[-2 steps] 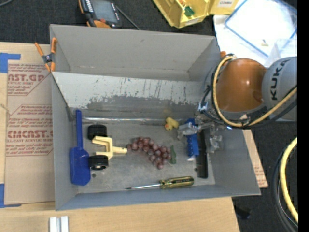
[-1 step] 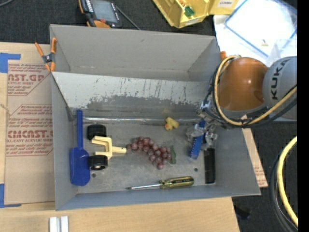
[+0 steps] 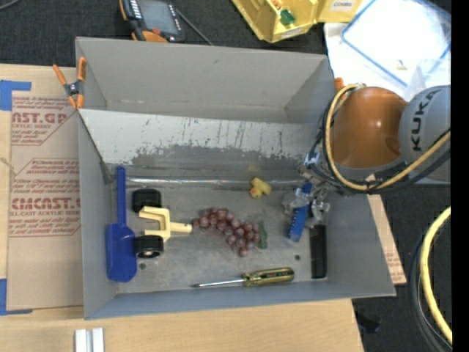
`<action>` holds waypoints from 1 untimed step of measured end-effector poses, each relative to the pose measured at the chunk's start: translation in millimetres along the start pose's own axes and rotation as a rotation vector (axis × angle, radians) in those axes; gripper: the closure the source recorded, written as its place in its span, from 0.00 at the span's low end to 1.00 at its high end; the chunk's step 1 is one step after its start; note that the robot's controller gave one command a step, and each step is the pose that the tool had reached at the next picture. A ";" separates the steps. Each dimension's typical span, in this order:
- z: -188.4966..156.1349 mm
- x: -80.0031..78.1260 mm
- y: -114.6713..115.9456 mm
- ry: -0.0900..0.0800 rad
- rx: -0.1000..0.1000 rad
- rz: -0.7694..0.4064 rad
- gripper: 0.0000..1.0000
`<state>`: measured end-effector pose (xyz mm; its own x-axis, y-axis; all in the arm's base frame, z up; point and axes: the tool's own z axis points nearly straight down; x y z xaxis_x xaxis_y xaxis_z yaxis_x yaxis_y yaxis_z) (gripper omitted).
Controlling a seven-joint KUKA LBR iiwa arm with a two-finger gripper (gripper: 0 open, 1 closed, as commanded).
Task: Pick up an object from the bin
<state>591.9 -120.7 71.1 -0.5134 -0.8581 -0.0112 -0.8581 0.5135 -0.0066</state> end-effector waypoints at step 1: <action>-19.1 0.3 2.8 0.003 -0.009 0.000 1.00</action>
Offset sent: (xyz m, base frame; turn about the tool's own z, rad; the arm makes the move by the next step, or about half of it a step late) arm -0.0026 0.0009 0.0385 -0.0001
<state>589.2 -119.7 90.2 -0.5135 -0.8581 -0.0079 -0.8581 0.5135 0.0019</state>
